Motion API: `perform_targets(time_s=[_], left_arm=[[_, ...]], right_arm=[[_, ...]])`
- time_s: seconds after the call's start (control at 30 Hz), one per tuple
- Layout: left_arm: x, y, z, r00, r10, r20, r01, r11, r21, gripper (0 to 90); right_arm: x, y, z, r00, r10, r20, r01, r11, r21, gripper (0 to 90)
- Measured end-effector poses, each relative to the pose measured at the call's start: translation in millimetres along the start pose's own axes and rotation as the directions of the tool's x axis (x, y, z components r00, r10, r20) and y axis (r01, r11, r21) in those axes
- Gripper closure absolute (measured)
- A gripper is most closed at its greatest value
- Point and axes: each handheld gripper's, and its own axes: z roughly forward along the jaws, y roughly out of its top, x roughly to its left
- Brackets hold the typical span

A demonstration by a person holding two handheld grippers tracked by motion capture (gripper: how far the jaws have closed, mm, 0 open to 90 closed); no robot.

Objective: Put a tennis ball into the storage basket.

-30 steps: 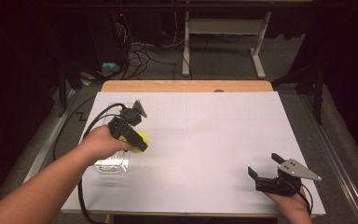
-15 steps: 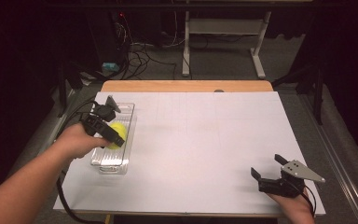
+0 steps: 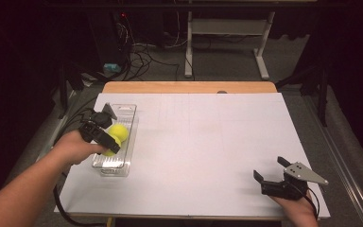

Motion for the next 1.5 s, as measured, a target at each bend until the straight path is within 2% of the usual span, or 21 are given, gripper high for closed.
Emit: perform_targets(time_s=[0.23, 0.4, 0.47, 0.5, 0.57, 0.63, 0.87, 1.07, 1.3, 1.5], left_arm=[[-0.5, 2.6, 17.0, 1.0000, 0.005, -0.001, -0.005, 0.9995, 0.030, 26.6], [0.5, 2.2, 19.7, 0.9999, 0.001, -0.010, 0.000, 0.9996, 0.028, 26.6], [1.3, 1.6, 18.2, 0.9997, -0.011, -0.019, 0.012, 0.9998, 0.013, 26.1], [1.9, 1.5, 16.6, 0.9998, -0.014, -0.017, 0.014, 0.9999, 0.004, 23.8], [2.1, 1.4, 12.9, 0.9998, -0.008, -0.016, 0.008, 1.0000, -0.006, 8.9], [2.2, 1.4, 8.3, 1.0000, 0.000, -0.007, 0.000, 0.9999, -0.016, 2.0], [-6.9, 4.3, 3.1, 0.9998, 0.021, -0.001, -0.021, 0.9990, -0.040, 0.7], [-23.4, 12.6, 2.3, 0.9983, 0.054, 0.022, -0.053, 0.9973, -0.051, 0.7], [-53.3, 26.9, 5.4, 0.9938, 0.105, 0.036, -0.103, 0.9929, -0.061, 0.7], [-87.7, 42.5, 15.7, 0.9841, 0.168, 0.058, -0.165, 0.9847, -0.058, 0.7]], right_arm=[[0.1, -0.1, -0.1, 1.0000, 0.002, 0.002, -0.002, 1.000, -0.001, 0.0], [0.5, -0.2, -0.1, 1.0000, -0.001, 0.002, 0.001, 1.000, 0.001, 0.0], [0.5, -0.2, -0.1, 1.0000, 0.000, 0.002, 0.000, 1.000, 0.001, 0.0], [0.5, -0.2, 0.0, 1.0000, 0.000, 0.003, 0.000, 1.000, 0.001, 0.0], [0.8, -0.1, 0.0, 1.0000, 0.002, 0.002, -0.002, 1.000, 0.001, 0.0], [1.0, -0.1, 0.1, 1.0000, 0.001, 0.001, -0.001, 1.000, 0.001, 0.0], [1.2, 0.0, 0.5, 1.0000, -0.003, -0.001, 0.003, 1.000, 0.001, 0.0], [2.1, 0.4, 0.5, 1.0000, 0.001, -0.005, -0.001, 1.000, 0.002, 0.0], [2.2, 1.2, -0.1, 1.0000, -0.009, -0.004, 0.009, 1.000, -0.004, 0.0], [3.2, 2.3, -1.2, 0.9999, -0.010, -0.005, 0.010, 1.000, -0.011, 0.0]])
